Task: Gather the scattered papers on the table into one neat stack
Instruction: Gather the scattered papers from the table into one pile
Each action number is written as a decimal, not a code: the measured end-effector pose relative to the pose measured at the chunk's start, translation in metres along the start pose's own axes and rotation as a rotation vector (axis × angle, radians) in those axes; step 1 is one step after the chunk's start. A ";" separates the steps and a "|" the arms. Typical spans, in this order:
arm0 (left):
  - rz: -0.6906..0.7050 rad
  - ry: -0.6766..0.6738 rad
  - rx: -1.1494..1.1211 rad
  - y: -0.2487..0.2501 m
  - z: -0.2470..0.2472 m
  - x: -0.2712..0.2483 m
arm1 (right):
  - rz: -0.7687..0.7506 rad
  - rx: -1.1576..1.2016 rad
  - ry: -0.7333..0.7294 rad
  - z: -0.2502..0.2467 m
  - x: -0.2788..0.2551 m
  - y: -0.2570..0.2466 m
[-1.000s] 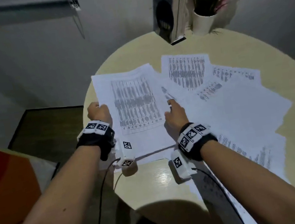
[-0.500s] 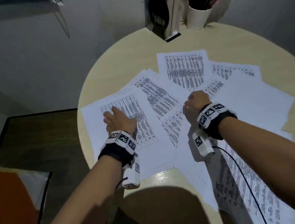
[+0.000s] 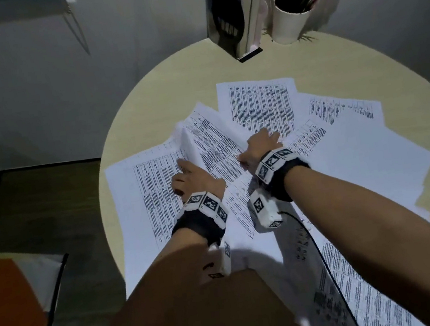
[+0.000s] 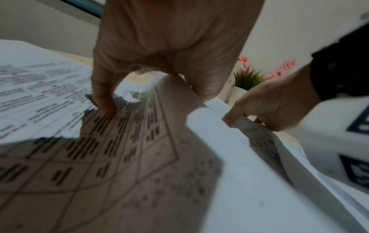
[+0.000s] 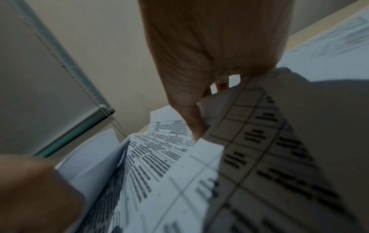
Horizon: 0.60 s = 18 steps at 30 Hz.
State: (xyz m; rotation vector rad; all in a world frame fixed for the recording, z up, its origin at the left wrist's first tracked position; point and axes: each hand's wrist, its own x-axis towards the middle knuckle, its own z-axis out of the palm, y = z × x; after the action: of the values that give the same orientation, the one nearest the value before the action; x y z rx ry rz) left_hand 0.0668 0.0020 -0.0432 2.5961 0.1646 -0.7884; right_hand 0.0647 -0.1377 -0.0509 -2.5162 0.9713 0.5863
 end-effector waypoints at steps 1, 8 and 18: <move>-0.003 -0.003 -0.047 -0.001 -0.003 0.000 | -0.053 0.006 0.012 0.000 -0.002 -0.001; 0.024 0.019 -0.222 -0.017 -0.008 0.001 | -0.404 0.256 0.269 -0.026 -0.043 0.002; 0.118 -0.099 0.027 0.000 0.000 -0.025 | -0.233 0.762 0.863 -0.118 -0.081 0.058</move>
State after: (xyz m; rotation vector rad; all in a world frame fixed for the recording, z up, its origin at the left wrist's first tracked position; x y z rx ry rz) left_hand 0.0461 0.0025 -0.0292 2.5583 -0.0284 -0.8798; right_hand -0.0016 -0.1911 0.0781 -2.0600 0.8792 -0.8645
